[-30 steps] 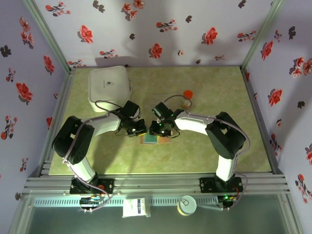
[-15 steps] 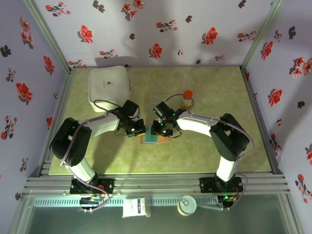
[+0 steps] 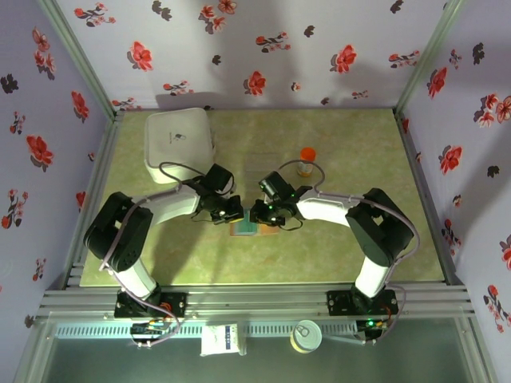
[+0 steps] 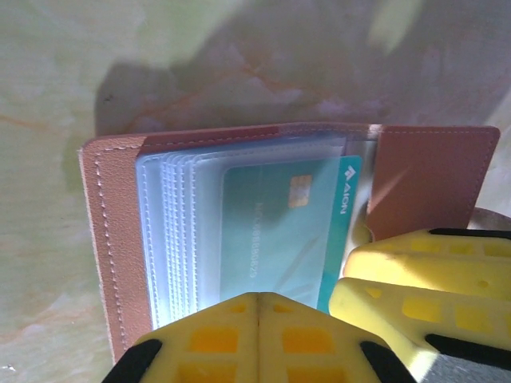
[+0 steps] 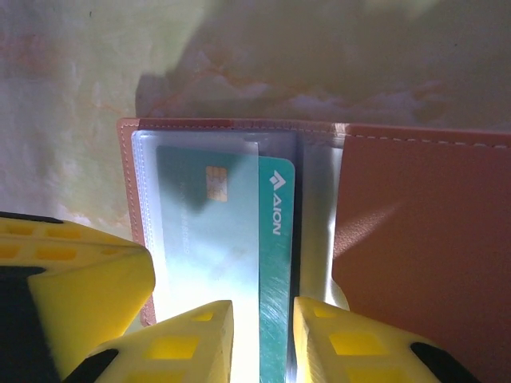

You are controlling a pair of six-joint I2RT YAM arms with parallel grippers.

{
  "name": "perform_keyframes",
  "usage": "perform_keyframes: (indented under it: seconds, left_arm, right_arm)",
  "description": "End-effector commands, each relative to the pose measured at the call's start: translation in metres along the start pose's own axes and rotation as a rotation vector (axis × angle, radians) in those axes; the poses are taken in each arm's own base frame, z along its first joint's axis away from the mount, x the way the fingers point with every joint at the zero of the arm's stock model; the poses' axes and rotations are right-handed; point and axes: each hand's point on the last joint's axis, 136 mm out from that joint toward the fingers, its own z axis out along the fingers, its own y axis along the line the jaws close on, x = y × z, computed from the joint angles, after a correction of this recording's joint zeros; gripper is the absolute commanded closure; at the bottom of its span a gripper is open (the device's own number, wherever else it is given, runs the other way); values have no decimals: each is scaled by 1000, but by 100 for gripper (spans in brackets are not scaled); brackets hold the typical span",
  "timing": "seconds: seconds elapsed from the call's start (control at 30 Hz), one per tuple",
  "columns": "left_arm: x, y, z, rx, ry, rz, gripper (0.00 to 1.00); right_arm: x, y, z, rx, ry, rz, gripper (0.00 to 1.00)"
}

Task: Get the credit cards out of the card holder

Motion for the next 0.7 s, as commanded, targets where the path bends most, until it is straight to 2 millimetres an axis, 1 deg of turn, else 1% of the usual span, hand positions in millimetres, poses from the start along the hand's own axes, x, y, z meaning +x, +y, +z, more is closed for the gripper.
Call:
perform_keyframes:
  seconds: [0.0,0.27,0.5,0.67]
  left_arm:
    - [5,11,6,-41,21,14,95]
    - [7,20,9,-75,23,14,95]
    - [7,23,9,-88,23,14,95]
    - [7,24,8,-97,23,16,95]
  right_arm:
    - [-8,12,-6,-69,-31,2,74]
    - [-8,8,-5,-66,-29,18,77]
    - [-5,11,0,-108,-7,22,79]
    - [-3,-1,3,-49,-1,41,79]
